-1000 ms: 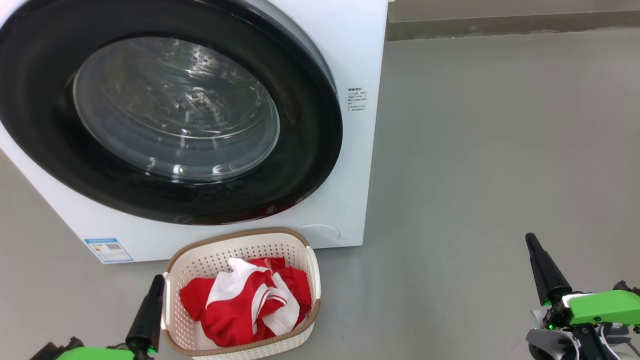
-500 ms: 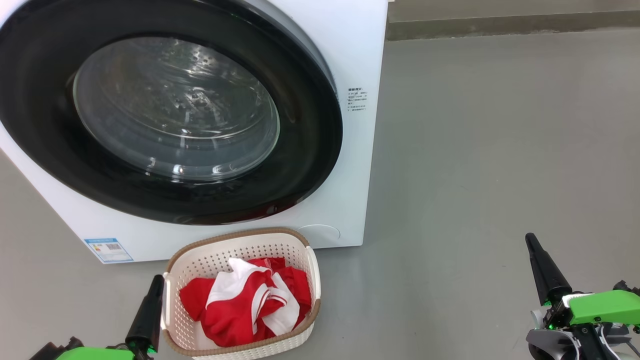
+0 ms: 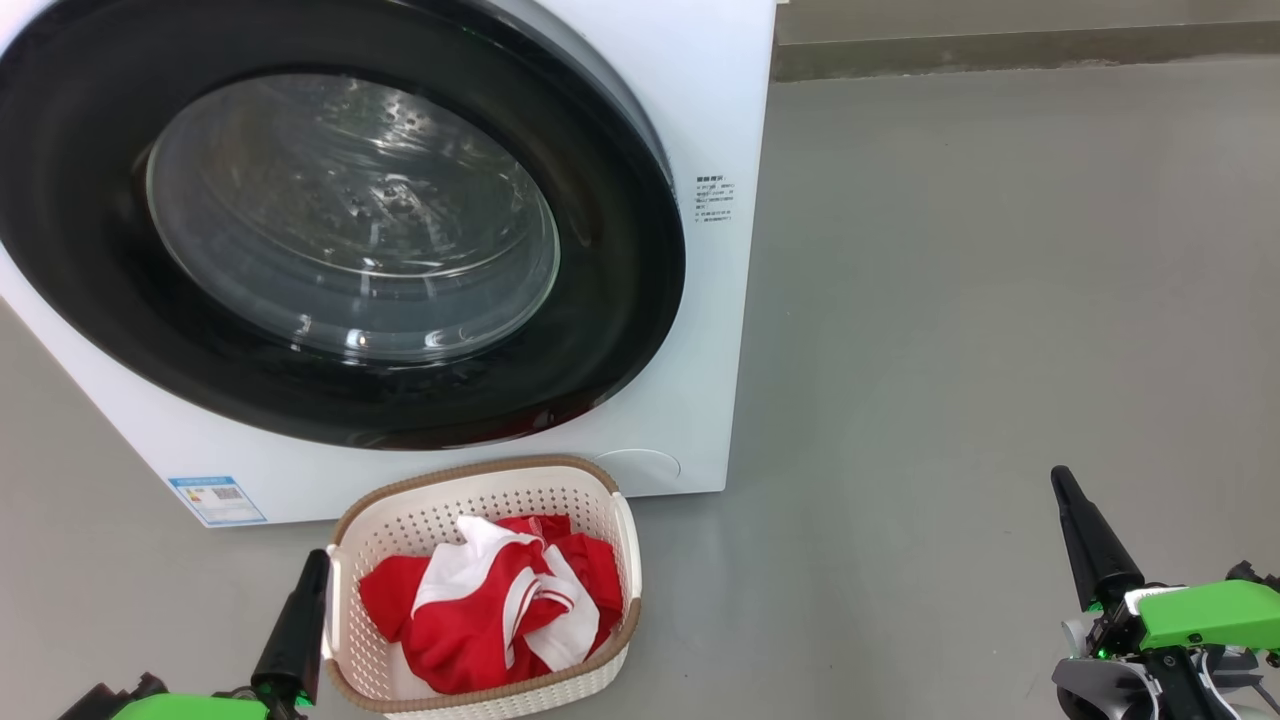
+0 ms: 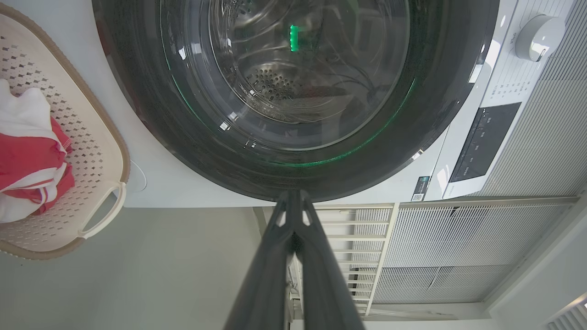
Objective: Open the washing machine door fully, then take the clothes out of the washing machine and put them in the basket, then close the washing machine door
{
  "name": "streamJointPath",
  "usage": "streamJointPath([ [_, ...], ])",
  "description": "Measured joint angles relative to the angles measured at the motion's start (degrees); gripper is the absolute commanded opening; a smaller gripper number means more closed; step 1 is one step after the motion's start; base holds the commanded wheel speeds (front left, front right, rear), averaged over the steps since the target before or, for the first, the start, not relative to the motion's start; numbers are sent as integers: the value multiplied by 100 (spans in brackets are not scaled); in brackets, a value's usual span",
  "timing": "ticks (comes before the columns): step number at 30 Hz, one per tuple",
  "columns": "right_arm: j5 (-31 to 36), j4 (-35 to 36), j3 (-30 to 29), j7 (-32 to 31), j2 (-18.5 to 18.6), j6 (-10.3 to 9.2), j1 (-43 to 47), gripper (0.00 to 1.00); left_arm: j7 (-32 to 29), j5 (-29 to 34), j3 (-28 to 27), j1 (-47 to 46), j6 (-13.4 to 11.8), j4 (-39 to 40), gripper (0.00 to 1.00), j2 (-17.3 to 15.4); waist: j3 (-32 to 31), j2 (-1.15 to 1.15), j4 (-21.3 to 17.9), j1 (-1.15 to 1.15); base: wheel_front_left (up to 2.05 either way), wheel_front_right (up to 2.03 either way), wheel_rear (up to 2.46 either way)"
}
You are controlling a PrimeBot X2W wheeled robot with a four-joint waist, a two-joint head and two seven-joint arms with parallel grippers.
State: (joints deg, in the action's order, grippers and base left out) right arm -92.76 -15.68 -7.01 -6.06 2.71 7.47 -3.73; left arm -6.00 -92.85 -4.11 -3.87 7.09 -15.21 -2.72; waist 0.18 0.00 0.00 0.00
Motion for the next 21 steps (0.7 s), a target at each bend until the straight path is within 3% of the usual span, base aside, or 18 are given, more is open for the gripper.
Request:
streamJointPath([
  [21, 1, 0, -10, -1, -4, 0, 0, 0, -4, 0, -10, 0, 0, 0, 0, 14, 0, 0, 0, 0, 0, 0, 0],
])
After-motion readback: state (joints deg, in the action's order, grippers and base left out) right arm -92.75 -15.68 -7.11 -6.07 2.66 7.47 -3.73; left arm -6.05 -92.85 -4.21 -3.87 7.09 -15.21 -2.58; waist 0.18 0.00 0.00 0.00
